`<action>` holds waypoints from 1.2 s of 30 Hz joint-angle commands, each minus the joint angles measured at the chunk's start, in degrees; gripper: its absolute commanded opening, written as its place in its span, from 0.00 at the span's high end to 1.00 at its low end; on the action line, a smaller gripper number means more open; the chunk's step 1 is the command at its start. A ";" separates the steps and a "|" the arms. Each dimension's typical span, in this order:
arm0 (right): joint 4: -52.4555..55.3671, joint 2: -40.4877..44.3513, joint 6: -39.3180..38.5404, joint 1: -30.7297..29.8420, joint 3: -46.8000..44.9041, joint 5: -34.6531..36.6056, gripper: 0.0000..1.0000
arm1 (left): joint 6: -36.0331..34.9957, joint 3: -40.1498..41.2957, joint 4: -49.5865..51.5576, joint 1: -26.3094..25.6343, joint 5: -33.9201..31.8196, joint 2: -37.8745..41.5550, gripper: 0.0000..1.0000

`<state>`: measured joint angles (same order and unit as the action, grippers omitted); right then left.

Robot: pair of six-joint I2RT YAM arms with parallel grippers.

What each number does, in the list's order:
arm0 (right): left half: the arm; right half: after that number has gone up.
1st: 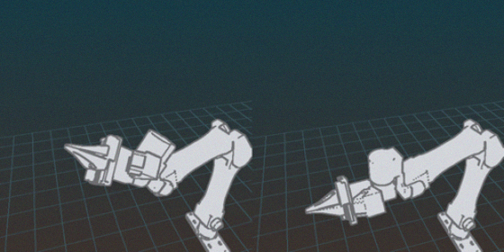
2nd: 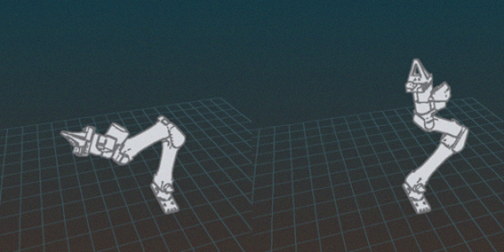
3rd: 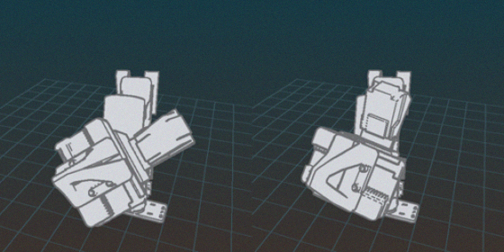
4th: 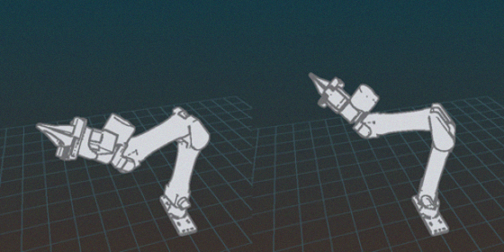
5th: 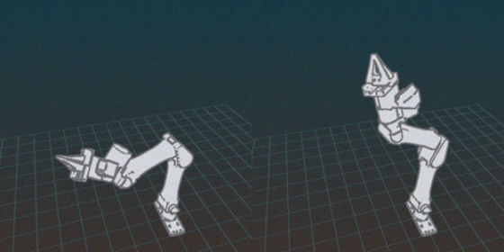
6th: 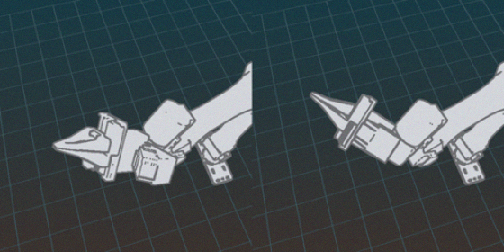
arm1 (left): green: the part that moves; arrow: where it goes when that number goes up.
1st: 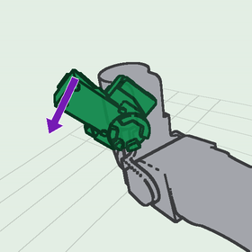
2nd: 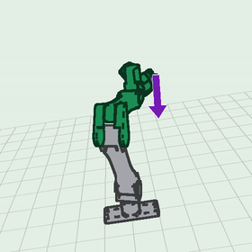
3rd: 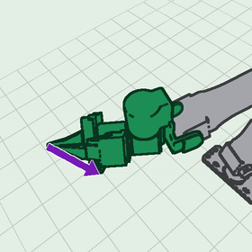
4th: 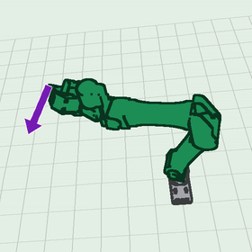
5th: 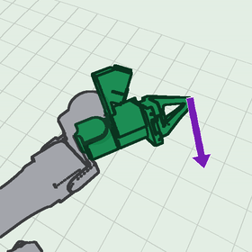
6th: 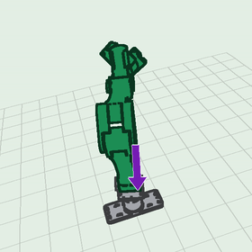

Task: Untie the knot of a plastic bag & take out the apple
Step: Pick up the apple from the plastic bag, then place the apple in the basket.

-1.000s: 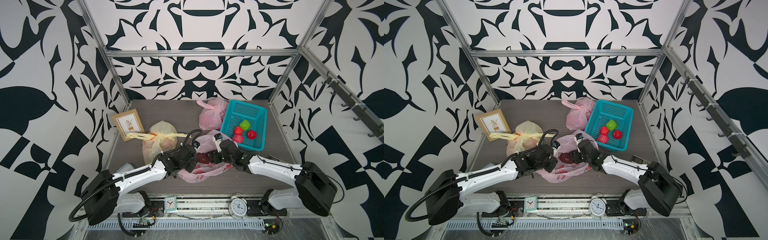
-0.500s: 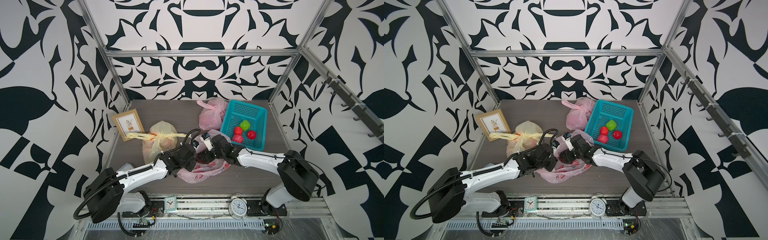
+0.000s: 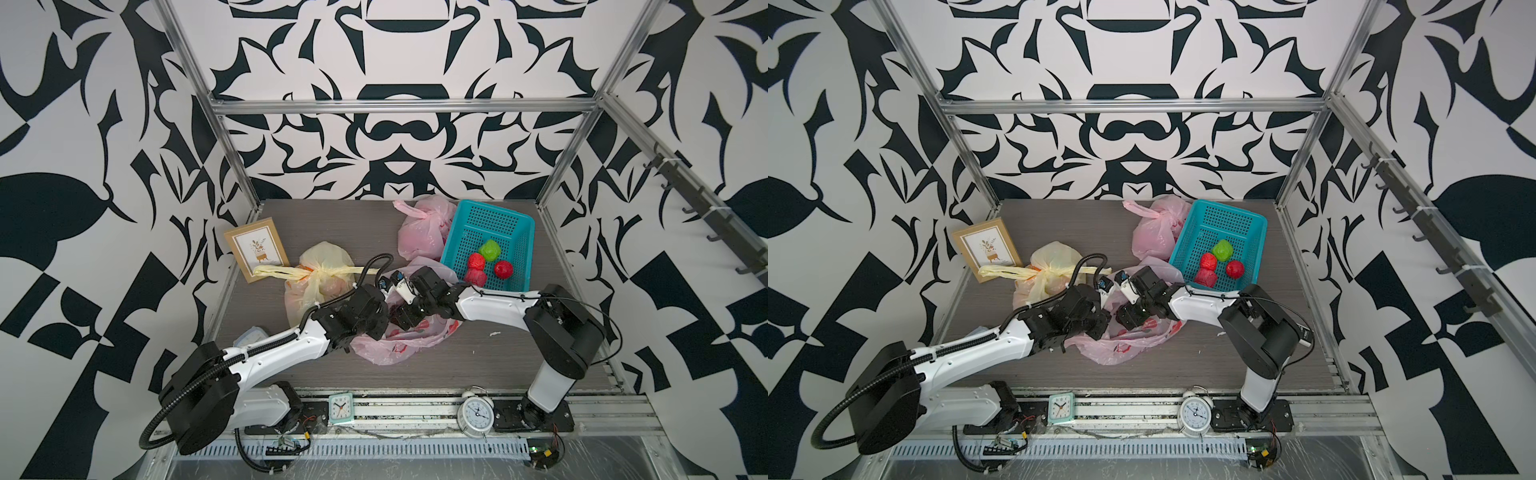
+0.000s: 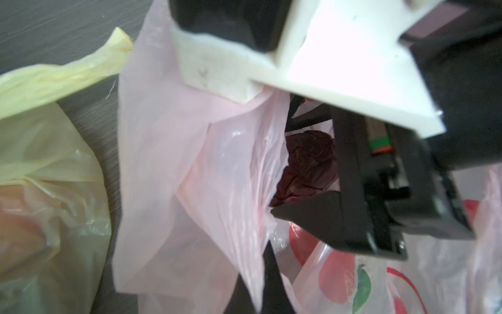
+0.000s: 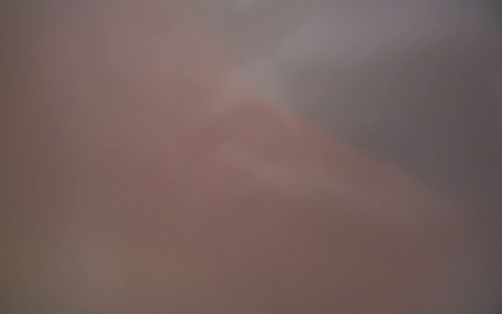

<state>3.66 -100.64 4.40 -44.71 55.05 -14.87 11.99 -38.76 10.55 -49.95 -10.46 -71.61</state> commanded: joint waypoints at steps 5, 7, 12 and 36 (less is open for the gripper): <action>1.81 -0.76 -0.54 -0.02 2.41 -0.60 0.35 | 0.35 1.10 -0.97 0.65 0.98 0.51 1.00; 1.96 -0.57 -0.15 -0.03 2.65 -0.56 0.48 | 0.40 1.06 -0.92 0.74 0.90 0.60 1.00; 3.20 2.70 0.51 -0.02 2.60 -1.37 0.67 | 0.60 0.15 0.45 0.91 0.42 0.82 1.00; 17.33 32.53 4.98 16.14 12.52 16.24 0.71 | 3.97 -8.49 11.89 2.76 -0.83 3.20 1.00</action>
<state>17.61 -66.85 7.84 -32.25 64.64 -10.33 14.87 -45.28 19.62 -47.57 -11.90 -69.80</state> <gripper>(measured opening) 0.568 0.043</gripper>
